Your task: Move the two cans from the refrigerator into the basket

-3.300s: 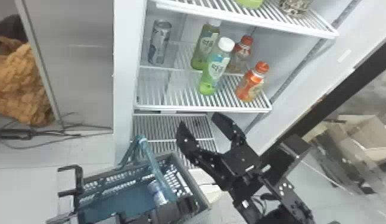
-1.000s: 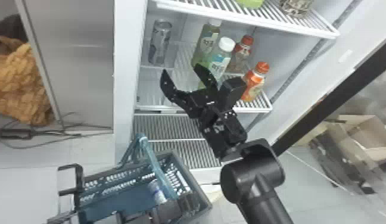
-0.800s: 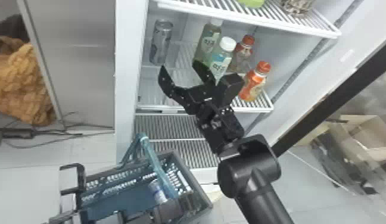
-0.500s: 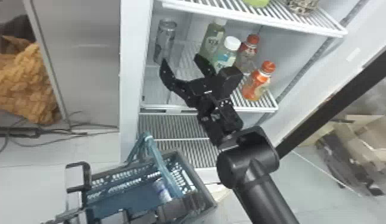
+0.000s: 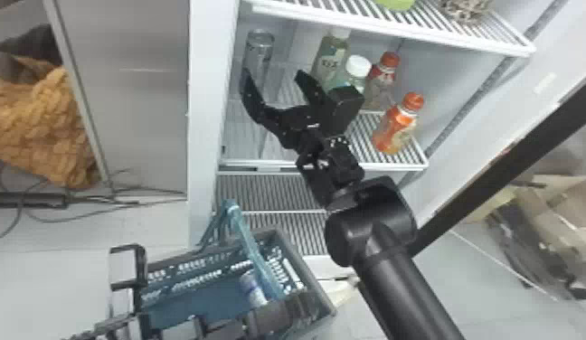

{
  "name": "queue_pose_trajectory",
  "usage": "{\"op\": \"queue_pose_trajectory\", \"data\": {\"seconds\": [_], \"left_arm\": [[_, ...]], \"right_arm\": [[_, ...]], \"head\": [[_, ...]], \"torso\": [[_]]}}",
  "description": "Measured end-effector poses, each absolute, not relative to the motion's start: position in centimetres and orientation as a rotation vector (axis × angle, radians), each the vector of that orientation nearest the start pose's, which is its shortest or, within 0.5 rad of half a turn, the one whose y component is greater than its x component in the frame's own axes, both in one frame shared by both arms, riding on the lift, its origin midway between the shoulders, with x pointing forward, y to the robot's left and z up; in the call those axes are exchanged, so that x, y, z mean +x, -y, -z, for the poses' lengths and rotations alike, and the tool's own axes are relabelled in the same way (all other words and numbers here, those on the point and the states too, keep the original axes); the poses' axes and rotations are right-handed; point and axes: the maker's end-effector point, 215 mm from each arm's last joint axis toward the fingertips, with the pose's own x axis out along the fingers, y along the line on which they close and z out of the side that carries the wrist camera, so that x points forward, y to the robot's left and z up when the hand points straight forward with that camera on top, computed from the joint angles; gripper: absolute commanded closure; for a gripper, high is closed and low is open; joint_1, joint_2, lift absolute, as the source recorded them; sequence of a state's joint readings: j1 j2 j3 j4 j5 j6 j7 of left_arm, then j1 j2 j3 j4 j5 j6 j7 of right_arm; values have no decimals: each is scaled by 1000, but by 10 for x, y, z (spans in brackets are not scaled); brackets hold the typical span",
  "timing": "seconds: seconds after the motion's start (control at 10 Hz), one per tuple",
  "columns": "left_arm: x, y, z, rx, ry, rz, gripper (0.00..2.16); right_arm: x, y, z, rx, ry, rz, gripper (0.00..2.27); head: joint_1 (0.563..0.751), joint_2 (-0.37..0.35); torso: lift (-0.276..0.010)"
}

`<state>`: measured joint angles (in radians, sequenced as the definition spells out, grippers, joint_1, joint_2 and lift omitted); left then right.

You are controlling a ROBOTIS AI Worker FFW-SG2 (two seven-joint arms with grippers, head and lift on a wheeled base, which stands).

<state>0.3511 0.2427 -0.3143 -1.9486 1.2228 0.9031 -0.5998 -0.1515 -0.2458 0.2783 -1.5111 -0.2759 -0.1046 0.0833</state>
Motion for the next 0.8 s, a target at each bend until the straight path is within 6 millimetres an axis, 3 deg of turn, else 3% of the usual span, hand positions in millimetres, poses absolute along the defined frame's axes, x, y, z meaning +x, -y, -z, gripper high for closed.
{"op": "queue_pose_trajectory", "data": {"seconds": [0.8], "left_arm": [[237, 87, 328, -1231, -770, 1299, 1204]], "right_arm": [[643, 137, 289, -15, 100, -326, 45]], "head": [[695, -280]], "torso": [[-276]]}}
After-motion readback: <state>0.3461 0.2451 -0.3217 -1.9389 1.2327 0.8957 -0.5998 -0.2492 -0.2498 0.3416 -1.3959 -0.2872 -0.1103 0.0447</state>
